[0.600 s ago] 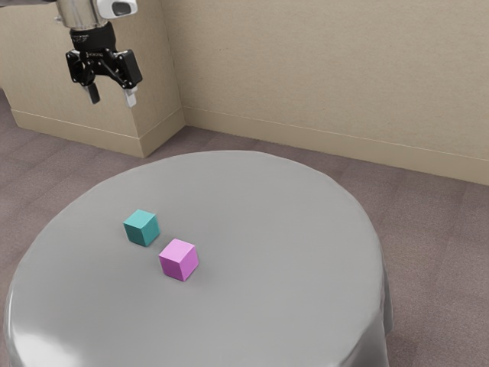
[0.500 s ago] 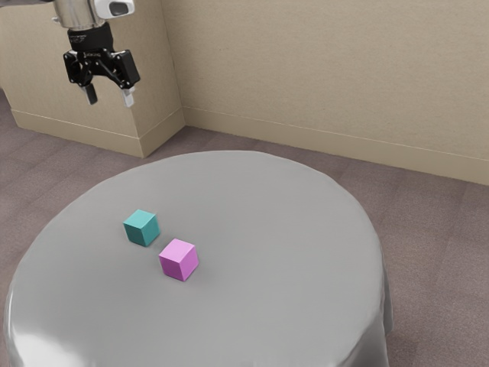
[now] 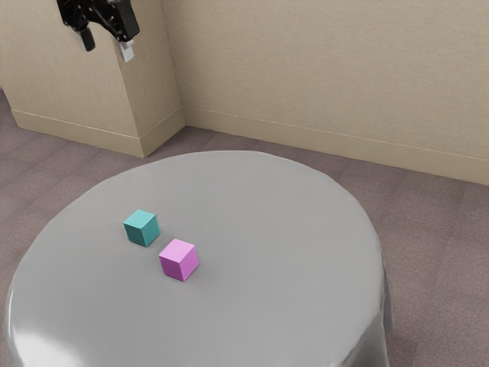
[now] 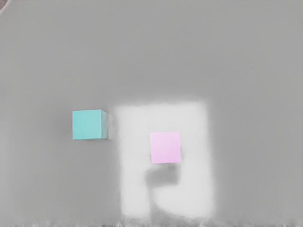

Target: Pick up the blue block with one arm, and put the blue block on the pink block with one arm

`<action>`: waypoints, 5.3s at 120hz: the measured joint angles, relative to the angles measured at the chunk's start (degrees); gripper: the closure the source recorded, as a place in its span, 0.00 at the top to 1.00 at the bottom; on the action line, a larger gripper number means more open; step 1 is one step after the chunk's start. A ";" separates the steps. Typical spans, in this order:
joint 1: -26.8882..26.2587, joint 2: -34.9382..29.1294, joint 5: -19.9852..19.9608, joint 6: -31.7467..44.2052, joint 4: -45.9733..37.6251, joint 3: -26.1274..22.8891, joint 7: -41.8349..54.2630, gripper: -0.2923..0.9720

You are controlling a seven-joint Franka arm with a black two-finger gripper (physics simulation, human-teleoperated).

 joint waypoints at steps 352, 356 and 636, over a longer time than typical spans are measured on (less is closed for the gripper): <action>6.01 20.63 -8.59 59.84 -45.74 12.32 21.36 0.77; 6.00 21.11 -8.61 59.87 -45.38 12.32 21.43 0.77; -0.98 11.30 -8.55 54.85 -48.54 11.98 17.15 0.52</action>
